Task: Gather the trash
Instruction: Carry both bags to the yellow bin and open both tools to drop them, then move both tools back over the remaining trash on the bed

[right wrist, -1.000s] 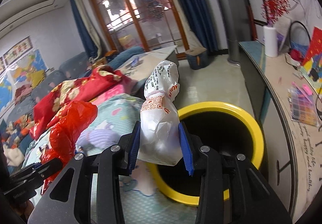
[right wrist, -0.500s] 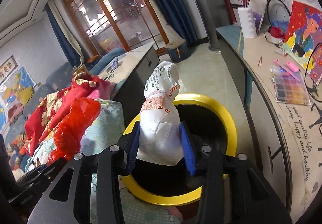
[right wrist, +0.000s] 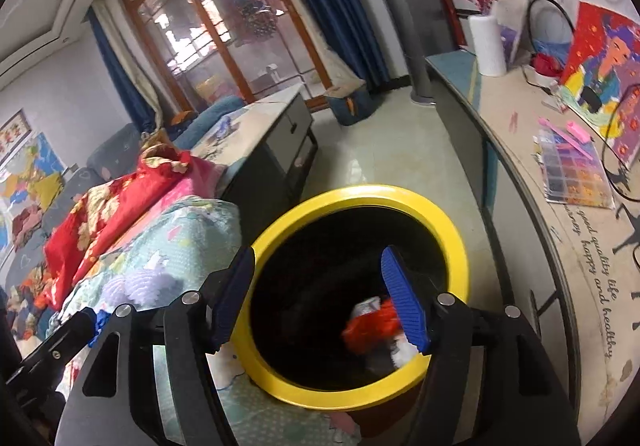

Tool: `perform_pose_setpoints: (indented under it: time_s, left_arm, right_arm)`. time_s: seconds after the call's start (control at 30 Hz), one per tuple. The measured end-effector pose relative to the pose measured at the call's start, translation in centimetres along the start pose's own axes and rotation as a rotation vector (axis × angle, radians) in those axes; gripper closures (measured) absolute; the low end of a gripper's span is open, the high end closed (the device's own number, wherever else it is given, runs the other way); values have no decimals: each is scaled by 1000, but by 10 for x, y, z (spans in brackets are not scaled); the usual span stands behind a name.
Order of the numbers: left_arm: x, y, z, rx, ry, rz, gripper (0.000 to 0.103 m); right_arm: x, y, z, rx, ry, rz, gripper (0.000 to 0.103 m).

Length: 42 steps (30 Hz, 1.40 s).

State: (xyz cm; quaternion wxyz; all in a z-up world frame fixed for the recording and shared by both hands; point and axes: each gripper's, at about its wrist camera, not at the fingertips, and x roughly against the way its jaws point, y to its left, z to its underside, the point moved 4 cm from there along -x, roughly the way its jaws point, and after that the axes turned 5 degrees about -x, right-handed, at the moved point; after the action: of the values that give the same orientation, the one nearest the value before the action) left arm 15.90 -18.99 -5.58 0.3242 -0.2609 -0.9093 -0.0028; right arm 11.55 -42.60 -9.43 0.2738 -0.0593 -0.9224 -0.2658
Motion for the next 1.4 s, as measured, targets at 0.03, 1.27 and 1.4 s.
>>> perform_pose_setpoints:
  time_s: [0.03,1.27,1.4]
  left_arm:
    - [3,3,1,0,-5,-8,11]
    - [116,134,28,231,-142,-283,11]
    - [129,150,33,250,-144,-316,11]
  right_arm:
    - [1,4,0,8,0,-6,39]
    - [14,182,73,378,141,-317,39]
    - [17,202,86,419,163,-351,39]
